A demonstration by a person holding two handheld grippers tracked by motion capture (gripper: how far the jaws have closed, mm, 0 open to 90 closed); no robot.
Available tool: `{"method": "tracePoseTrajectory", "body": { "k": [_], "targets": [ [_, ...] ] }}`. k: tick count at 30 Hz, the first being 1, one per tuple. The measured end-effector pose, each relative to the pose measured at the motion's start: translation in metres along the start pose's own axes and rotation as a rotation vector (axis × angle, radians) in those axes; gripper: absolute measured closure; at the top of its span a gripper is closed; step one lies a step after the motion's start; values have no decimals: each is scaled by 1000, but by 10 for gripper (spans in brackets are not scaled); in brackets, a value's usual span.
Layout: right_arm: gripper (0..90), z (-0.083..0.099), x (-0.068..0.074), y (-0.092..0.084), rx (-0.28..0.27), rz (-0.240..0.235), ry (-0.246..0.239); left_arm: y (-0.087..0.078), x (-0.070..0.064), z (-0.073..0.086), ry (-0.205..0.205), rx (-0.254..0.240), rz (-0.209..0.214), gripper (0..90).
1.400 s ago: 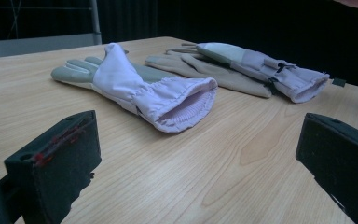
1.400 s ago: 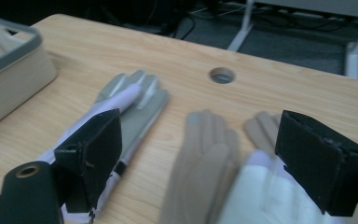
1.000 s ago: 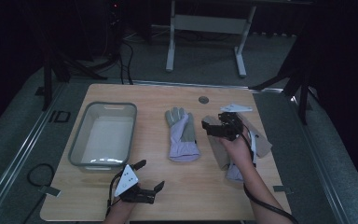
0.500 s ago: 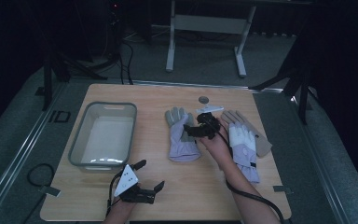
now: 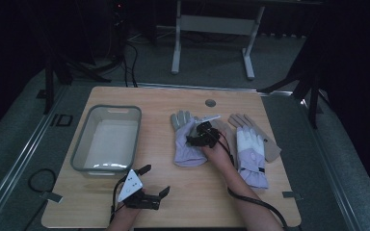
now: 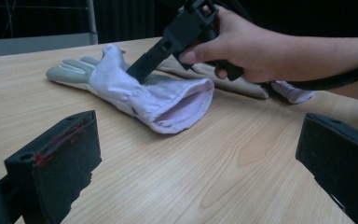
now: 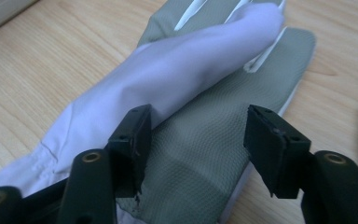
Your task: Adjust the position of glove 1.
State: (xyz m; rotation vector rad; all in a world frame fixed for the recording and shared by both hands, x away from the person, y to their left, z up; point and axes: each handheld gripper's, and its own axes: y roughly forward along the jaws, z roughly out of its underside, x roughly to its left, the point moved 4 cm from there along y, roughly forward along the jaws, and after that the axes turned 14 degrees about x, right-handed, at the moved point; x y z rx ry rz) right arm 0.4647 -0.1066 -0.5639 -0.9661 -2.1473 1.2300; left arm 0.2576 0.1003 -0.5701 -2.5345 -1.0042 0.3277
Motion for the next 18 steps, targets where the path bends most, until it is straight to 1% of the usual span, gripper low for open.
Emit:
{"method": "tracePoseTrajectory", "body": {
  "k": [2,4,6,8,9,10,11,13,14,18],
  "targets": [
    [430,0,1,2,10,-1,-4,0,0,0,1,1,-1,0],
    [460,2,1,7,17,-2,-23,0,0,0,0,0,-1,0],
    [475,3,1,7,16,-8,-22,0,0,0,-1,-2,-2,0],
    [564,6,1,7,8,-12,-31,0,0,0,-3,-1,-3,0],
    [564,6,1,7,8,-12,-31,0,0,0,-3,-1,-3,0],
    [648,6,2,7,8,-12,-38,0,0,0,-2,0,-4,0],
    [755,6,4,6,11,-8,-44,0,0,0,-2,-1,-5,0],
    [826,5,5,5,7,-8,-28,0,0,0,-3,-1,-6,0],
    [843,5,5,5,2,-7,-20,0,0,0,-3,-1,-6,0],
    [865,5,9,-6,-5,-15,19,0,1,0,-8,-3,-8,0]
  ]
}}
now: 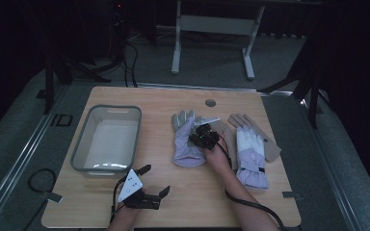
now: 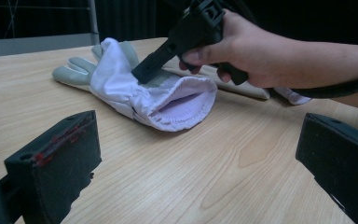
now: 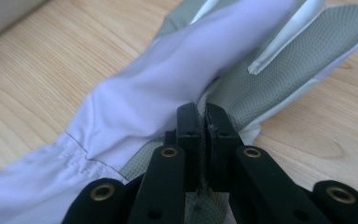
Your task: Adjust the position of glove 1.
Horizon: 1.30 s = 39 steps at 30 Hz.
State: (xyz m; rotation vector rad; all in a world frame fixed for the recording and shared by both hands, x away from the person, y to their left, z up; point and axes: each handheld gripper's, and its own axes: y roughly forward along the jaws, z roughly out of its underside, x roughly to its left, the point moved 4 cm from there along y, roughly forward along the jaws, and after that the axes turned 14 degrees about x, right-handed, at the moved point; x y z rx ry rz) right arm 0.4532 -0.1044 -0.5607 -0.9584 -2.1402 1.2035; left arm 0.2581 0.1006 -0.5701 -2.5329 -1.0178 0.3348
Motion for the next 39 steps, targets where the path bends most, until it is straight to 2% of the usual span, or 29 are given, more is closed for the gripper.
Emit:
{"method": "tracePoseTrajectory", "body": {
  "k": [6,8,15,20,21,27,31,36,39],
  "targets": [
    [870,5,6,-30,-60,-7,6,0,0,0,-2,-1,-3,0],
    [870,9,8,-44,-84,-32,42,0,0,0,-5,0,-4,0],
    [870,33,24,-83,-150,-56,94,0,0,0,-2,-1,-14,0],
    [869,46,28,-93,-166,-70,127,0,0,0,-3,-3,-18,0],
    [869,54,30,-94,-169,-59,133,0,0,0,-2,-3,-18,0],
    [867,70,33,-80,-146,-91,140,0,0,0,2,-3,-19,0],
    [866,75,31,-63,-100,-70,141,0,-1,0,3,-1,-18,0],
    [863,77,19,-44,-47,-44,147,0,-1,0,5,0,-14,0],
    [855,78,14,-37,-40,-25,152,1,-1,0,8,3,-13,0]
  ]
}}
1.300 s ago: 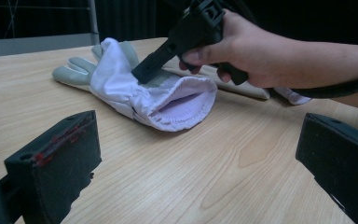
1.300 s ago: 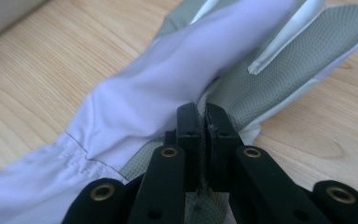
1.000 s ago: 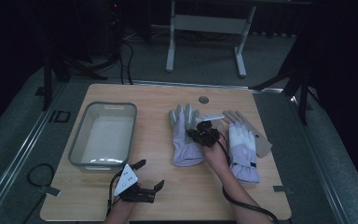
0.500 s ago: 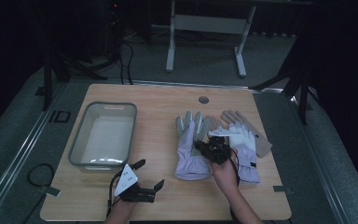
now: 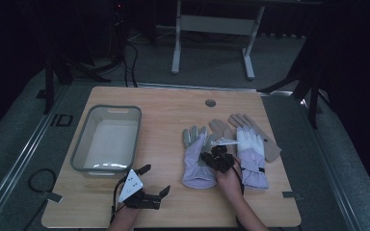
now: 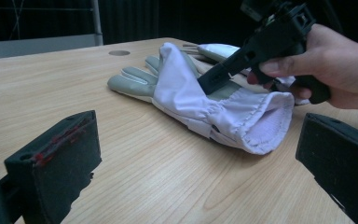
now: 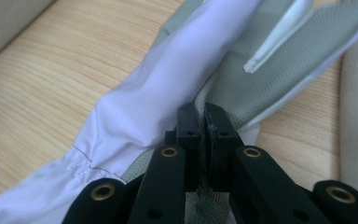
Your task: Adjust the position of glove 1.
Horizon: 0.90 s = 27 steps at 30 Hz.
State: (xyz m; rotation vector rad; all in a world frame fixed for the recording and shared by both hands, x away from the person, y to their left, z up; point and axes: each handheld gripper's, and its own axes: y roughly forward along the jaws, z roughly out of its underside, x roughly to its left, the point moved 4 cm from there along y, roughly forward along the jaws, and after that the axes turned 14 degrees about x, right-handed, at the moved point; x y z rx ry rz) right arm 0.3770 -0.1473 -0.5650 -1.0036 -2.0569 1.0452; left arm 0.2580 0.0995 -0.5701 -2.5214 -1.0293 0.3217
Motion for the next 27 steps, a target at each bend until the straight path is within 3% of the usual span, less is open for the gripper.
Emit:
{"method": "tracePoseTrajectory", "body": {
  "k": [4,8,13,16,18,23,24,27],
  "targets": [
    [824,-1,-2,3,8,7,1,0,0,0,4,1,1,0],
    [628,-3,-2,-1,6,3,-13,0,0,0,-2,-1,2,0],
    [501,-4,-7,-17,-18,-14,-46,0,0,0,0,0,2,0],
    [475,-5,-8,-28,-34,-15,-71,0,0,0,-2,0,2,0],
    [461,-7,-13,-44,-58,-1,-103,0,0,0,-1,-1,1,0],
    [479,-8,-25,-65,-80,22,-111,0,0,0,-3,1,-2,0],
    [484,-6,-35,-78,-88,11,-108,0,0,0,-3,1,-2,0],
    [440,-3,-47,-89,-105,11,-107,0,0,0,-2,2,-3,0]
  ]
}}
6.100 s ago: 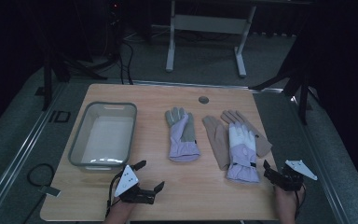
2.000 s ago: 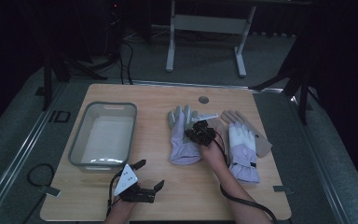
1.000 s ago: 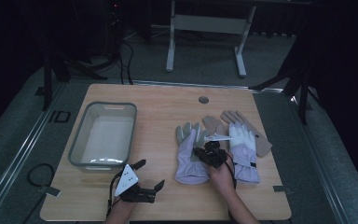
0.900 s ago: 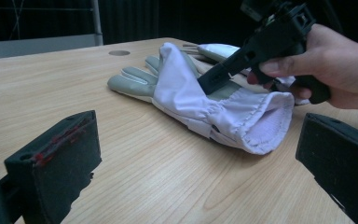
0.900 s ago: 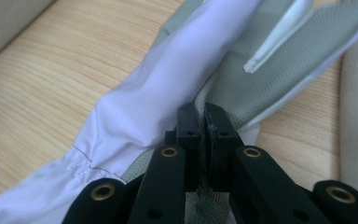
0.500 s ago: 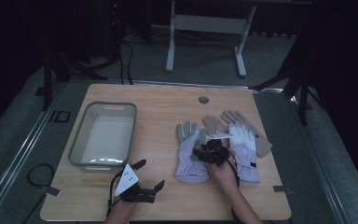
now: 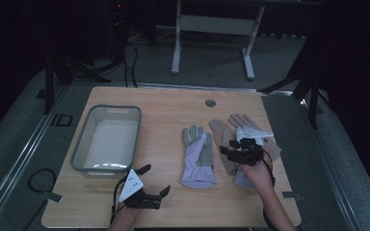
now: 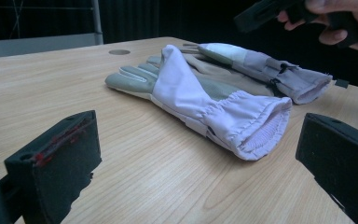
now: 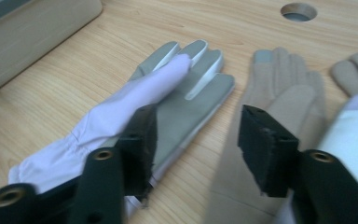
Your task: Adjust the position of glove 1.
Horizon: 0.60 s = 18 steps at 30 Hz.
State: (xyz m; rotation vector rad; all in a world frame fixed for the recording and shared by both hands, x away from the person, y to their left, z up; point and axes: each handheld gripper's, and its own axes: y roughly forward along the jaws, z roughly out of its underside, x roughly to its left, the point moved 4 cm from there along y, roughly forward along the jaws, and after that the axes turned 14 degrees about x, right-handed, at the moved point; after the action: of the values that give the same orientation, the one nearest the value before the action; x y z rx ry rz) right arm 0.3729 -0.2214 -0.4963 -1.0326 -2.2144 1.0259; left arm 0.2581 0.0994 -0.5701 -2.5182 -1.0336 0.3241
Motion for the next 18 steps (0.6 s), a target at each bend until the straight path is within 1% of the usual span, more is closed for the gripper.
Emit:
{"method": "tracePoseTrajectory", "body": {
  "k": [3,6,7,8,9,10,12,13,14,15,16,18],
  "targets": [
    [451,6,-13,-11,-13,22,-2,0,0,0,-1,-1,0,0],
    [459,12,-26,-20,-9,57,-13,0,0,0,-2,-1,0,0],
    [459,12,-26,-20,-9,57,-13,0,0,0,-2,-1,0,0],
    [461,15,-31,-22,-6,65,-19,0,0,0,-2,-2,1,0],
    [469,19,-40,-26,5,90,-23,0,0,0,-2,-1,1,0],
    [468,21,-43,-28,7,88,-24,0,0,0,-2,-1,0,0],
    [474,26,-51,-31,15,98,-20,0,0,0,-1,0,0,0],
    [474,26,-51,-31,15,98,-20,0,0,0,-1,0,0,0],
    [474,34,-60,-33,24,97,-13,0,0,0,0,1,-1,0],
    [470,37,-63,-33,36,99,-16,0,0,0,-1,1,-1,0],
    [469,40,-66,-33,39,106,-7,0,0,0,-1,1,-1,0],
    [465,46,-70,-33,43,94,2,0,0,0,-1,1,-1,0]
  ]
}}
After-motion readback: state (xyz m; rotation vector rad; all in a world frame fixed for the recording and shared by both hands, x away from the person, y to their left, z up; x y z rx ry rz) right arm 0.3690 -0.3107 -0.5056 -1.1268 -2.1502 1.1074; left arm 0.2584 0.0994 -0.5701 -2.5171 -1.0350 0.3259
